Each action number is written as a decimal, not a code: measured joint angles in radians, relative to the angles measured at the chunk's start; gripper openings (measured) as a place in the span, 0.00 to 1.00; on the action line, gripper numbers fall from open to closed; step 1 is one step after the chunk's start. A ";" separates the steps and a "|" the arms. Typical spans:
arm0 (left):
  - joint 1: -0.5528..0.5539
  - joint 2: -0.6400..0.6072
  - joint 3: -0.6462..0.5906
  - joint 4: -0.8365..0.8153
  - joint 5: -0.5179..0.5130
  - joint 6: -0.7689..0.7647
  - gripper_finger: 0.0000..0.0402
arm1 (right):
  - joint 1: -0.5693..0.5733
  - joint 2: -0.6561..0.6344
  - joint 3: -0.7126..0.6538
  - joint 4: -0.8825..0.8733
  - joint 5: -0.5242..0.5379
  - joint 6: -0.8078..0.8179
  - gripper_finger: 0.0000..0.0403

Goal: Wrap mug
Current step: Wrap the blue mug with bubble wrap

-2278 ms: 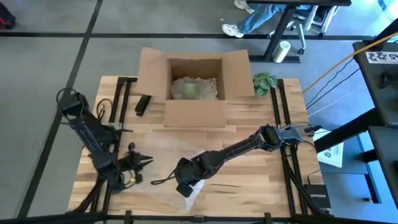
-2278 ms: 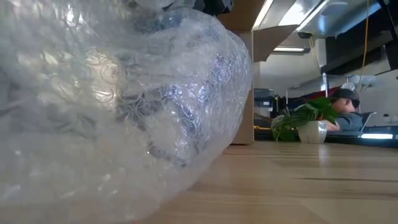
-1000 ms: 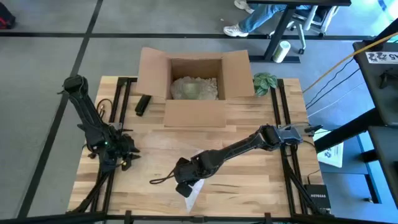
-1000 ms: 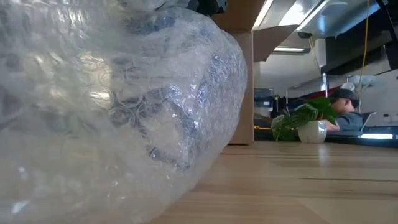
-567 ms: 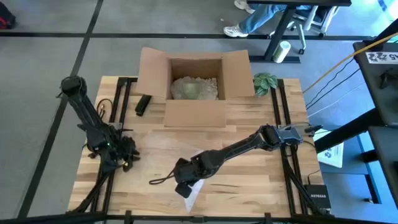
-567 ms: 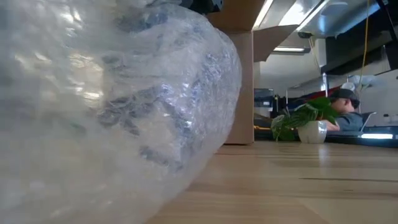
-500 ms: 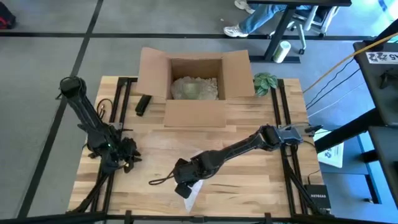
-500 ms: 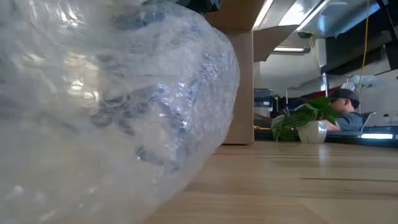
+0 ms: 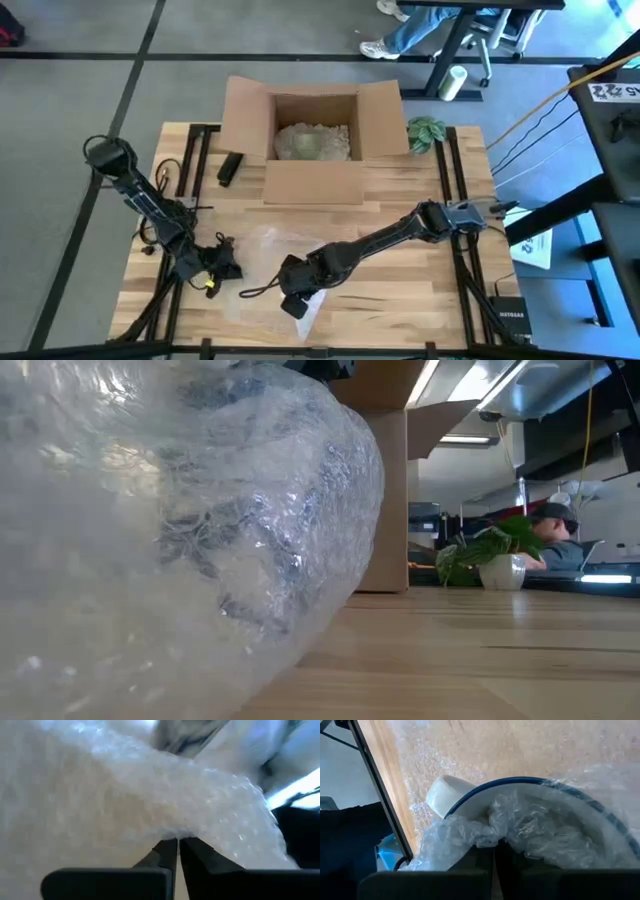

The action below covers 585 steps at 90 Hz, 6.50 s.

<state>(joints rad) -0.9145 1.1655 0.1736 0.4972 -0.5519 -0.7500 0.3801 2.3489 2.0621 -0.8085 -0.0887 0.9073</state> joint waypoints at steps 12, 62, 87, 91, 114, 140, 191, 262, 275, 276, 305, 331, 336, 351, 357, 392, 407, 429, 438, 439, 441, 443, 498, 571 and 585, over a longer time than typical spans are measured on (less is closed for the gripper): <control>0.026 -0.014 0.048 0.035 -0.012 0.110 0.00 | -0.001 0.000 0.000 0.001 0.006 0.000 0.00; 0.198 -0.012 0.182 0.029 0.125 0.252 0.00 | 0.000 -0.003 0.123 -0.165 -0.009 -0.018 0.00; 0.213 -0.012 0.230 0.031 0.132 0.309 0.00 | 0.015 -0.005 0.212 -0.281 0.001 -0.049 0.05; 0.213 -0.012 0.235 0.031 0.132 0.315 0.00 | 0.020 -0.005 0.234 -0.310 0.004 -0.048 0.06; 0.234 0.019 0.265 0.052 0.143 0.317 0.00 | 0.054 -0.041 0.285 -0.409 0.144 -0.013 0.07; 0.286 0.214 0.384 0.197 0.307 0.374 0.00 | 0.131 -0.102 0.294 -0.415 0.416 0.007 0.07; 0.338 0.501 0.638 0.194 0.450 0.399 0.00 | 0.147 -0.106 0.293 -0.318 0.688 -0.041 0.07; 0.284 0.334 0.640 -0.030 0.398 0.521 0.00 | 0.156 -0.082 0.293 -0.320 0.834 0.031 0.07; 0.264 0.211 0.606 -0.270 0.314 0.504 0.00 | 0.141 -0.082 0.293 -0.317 0.778 0.031 0.07; 0.263 0.201 0.601 -0.276 0.307 0.501 0.00 | 0.139 -0.082 0.293 -0.316 0.767 0.030 0.07; 0.256 -0.095 0.293 -0.326 0.187 0.311 0.00 | 0.053 -0.060 0.258 -0.232 0.373 0.033 0.06; 0.251 -0.230 0.096 -0.343 0.146 0.113 0.00 | 0.018 0.020 0.248 -0.246 0.131 0.089 0.01; 0.251 -0.230 0.082 -0.354 0.144 0.084 0.00 | 0.015 0.025 0.248 -0.256 0.120 0.092 0.00; 0.251 -0.223 0.044 -0.347 0.142 -0.002 0.00 | -0.001 0.059 0.246 -0.265 0.070 0.106 0.00; 0.250 -0.219 0.036 -0.325 0.142 -0.036 0.00 | -0.008 0.077 0.246 -0.243 0.030 0.104 0.00; 0.145 -0.052 0.030 0.032 0.168 -0.049 0.00 | -0.009 0.134 0.249 -0.210 -0.034 0.090 0.00; 0.053 0.102 0.112 0.144 0.183 -0.010 0.00 | -0.009 0.134 0.259 -0.214 -0.012 0.080 0.00; -0.003 0.335 0.291 0.079 0.210 -0.053 0.00 | -0.014 0.134 0.260 -0.213 0.001 0.071 0.00; -0.002 0.401 0.361 0.080 0.212 -0.027 0.00 | -0.014 0.134 0.260 -0.212 0.005 0.060 0.00; -0.002 0.407 0.369 0.080 0.212 -0.023 0.00 | -0.014 0.134 0.260 -0.212 0.006 0.060 0.00; 0.000 0.419 0.384 0.079 0.211 -0.010 0.00 | -0.014 0.134 0.260 -0.212 0.007 0.060 0.00; 0.004 0.428 0.400 0.079 0.208 0.006 0.00 | -0.014 0.134 0.260 -0.212 0.007 0.060 0.00; 0.131 0.454 0.544 0.066 0.029 0.326 0.00 | 0.000 0.134 0.261 -0.161 0.059 0.046 0.00; 0.236 0.452 0.545 -0.019 0.102 0.272 0.00 | 0.087 -0.034 0.294 -0.281 0.346 0.081 0.00; 0.242 0.452 0.545 -0.025 0.104 0.265 0.00 | 0.120 -0.055 0.296 -0.215 0.514 0.014 0.00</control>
<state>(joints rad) -0.6724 1.6176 0.7185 0.4722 -0.4477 -0.4848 0.5003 2.2940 2.3577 -1.0234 0.4253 0.9211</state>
